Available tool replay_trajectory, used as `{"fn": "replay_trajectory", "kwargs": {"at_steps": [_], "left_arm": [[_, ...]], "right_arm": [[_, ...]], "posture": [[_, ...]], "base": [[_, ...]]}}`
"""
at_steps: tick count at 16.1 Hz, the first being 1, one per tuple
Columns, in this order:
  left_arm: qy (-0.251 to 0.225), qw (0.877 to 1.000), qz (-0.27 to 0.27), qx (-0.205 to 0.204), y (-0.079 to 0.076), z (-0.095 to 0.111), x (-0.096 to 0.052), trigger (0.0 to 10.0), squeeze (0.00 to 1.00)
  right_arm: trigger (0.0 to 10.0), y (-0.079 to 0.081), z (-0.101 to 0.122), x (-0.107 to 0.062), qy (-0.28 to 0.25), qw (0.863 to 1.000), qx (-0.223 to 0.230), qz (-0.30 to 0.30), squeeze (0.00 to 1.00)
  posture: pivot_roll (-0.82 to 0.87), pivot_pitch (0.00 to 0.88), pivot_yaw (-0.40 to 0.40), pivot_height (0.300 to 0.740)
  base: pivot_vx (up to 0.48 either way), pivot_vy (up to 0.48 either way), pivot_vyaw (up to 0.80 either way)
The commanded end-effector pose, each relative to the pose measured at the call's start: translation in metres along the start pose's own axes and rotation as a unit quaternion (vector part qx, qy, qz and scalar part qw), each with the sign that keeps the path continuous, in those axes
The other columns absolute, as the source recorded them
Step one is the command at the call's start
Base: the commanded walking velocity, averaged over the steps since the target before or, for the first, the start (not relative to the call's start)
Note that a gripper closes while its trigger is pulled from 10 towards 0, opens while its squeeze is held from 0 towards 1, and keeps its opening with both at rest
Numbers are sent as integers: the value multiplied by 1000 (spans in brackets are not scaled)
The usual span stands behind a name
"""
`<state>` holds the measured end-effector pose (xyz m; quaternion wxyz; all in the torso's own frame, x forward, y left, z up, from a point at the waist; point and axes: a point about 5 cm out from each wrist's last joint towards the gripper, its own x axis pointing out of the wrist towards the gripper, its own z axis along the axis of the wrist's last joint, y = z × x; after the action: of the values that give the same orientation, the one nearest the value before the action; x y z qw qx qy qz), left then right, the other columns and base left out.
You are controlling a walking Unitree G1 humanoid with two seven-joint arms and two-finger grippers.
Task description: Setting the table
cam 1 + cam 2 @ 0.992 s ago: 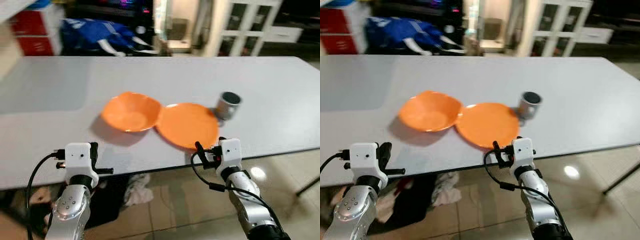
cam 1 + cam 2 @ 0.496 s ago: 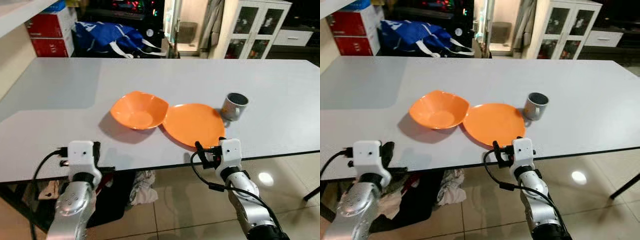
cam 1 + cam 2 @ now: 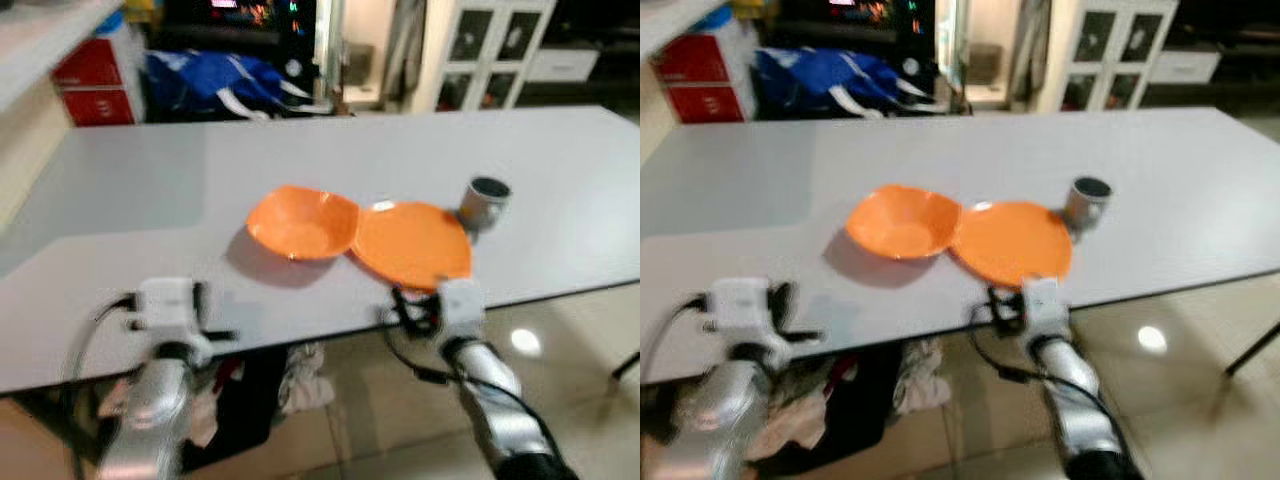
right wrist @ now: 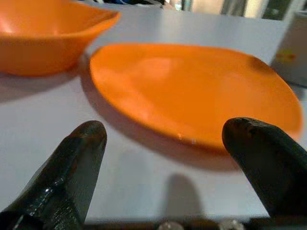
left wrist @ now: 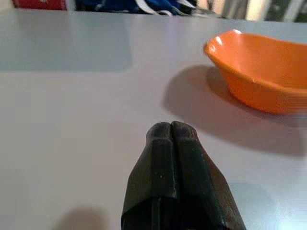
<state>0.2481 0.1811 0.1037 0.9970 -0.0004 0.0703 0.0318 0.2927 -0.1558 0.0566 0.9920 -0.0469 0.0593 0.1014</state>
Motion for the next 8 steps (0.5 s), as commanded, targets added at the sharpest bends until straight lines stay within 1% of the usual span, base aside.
{"fn": "replay_trajectory", "kwargs": {"at_steps": [1,3,4,6,7,8], "left_arm": [[-17,1000,5,13,3,8,1,10000,0],[-22,1000,-4,18,-1,9,0,10000,0],[-22,1000,-6,13,-2,9,-1,10000,0],[-34,999,-6,24,-2,12,-2,10000,0],[-34,999,-6,23,-2,11,-2,10000,0],[-33,999,-7,26,-2,11,-2,10000,0]], "right_arm": [[10000,3,6,4,-6,1000,-1,9,0],[10000,3,5,4,-3,1000,-2,10,0],[10000,3,5,5,-3,1000,-2,11,0],[10000,5,6,6,-4,1000,-1,14,0],[10000,5,7,7,-5,1000,-7,16,0],[10000,5,8,8,-9,1000,-4,18,0]], "posture": [[55,0,-40,736],[56,0,-42,736],[57,0,-43,736],[63,0,-46,736],[65,0,-45,736],[66,0,-45,736]], "base": [[0,480,0],[0,480,0],[0,480,0],[0,0,0],[0,0,0],[0,0,744]]}}
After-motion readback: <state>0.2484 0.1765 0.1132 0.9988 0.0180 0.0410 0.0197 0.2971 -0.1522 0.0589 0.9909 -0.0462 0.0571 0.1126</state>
